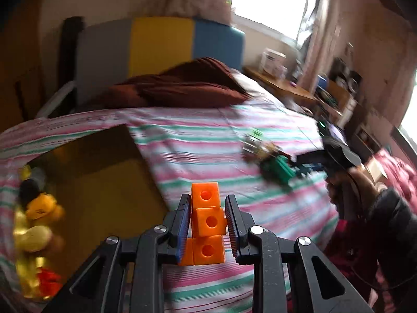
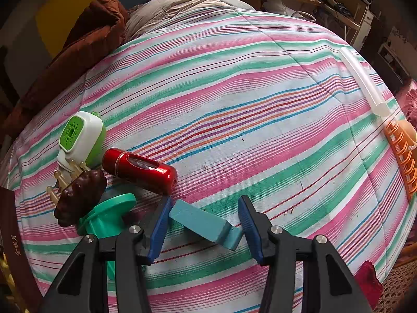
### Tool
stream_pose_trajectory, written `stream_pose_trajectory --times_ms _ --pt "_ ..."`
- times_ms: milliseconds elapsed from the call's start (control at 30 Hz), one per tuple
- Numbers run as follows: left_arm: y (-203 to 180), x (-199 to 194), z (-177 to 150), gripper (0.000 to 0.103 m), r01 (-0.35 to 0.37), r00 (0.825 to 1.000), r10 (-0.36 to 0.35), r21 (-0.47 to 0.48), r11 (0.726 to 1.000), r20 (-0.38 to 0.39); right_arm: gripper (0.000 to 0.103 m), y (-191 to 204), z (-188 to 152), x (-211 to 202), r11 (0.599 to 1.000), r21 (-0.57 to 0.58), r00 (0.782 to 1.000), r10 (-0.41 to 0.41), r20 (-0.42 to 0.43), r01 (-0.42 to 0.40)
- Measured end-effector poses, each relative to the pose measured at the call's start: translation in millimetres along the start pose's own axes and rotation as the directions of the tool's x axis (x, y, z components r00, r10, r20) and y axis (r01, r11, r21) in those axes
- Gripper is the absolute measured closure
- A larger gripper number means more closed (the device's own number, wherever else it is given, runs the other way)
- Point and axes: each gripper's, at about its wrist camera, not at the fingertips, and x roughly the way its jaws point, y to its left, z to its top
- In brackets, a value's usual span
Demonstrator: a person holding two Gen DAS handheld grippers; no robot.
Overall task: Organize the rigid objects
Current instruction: 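Carry the orange cubes with the left tool while the right tool grasps the teal bracket piece, then lower the orange cubes into the tray beside the K piece and open the left tool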
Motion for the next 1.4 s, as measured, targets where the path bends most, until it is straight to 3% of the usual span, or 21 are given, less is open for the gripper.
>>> stream_pose_trajectory --times_ms 167,267,567,867,1167,1300,1400 --pt "71 -14 -10 0.076 -0.120 0.992 0.115 -0.142 0.983 -0.041 0.050 3 -2 0 1.000 -0.004 1.000 -0.006 0.001 0.006" --pt "119 -13 -27 0.076 -0.170 0.983 0.145 -0.273 0.947 -0.111 0.050 4 -2 0 1.000 -0.011 1.000 -0.011 0.001 0.011" --pt "165 -3 -61 0.076 -0.249 0.960 0.171 -0.405 0.880 -0.221 0.050 3 -3 -1 1.000 -0.020 1.000 -0.015 0.002 0.015" --pt "179 10 -82 0.075 -0.377 0.915 0.284 -0.360 0.853 -0.286 0.050 4 -4 -1 1.000 -0.023 1.000 -0.020 0.003 0.021" --pt "179 -1 -81 0.073 -0.401 0.911 0.328 -0.341 0.850 -0.252 0.050 7 -5 -1 0.999 -0.030 1.000 -0.030 0.007 0.031" --pt "175 -10 -74 0.055 -0.411 0.909 0.357 -0.325 0.852 -0.215 0.051 7 -6 -3 0.999 -0.024 1.000 -0.030 0.011 0.030" --pt "171 -17 -72 0.055 -0.430 0.902 0.388 -0.307 0.849 -0.191 0.051 6 -7 -3 0.999 -0.021 1.000 -0.029 0.013 0.029"
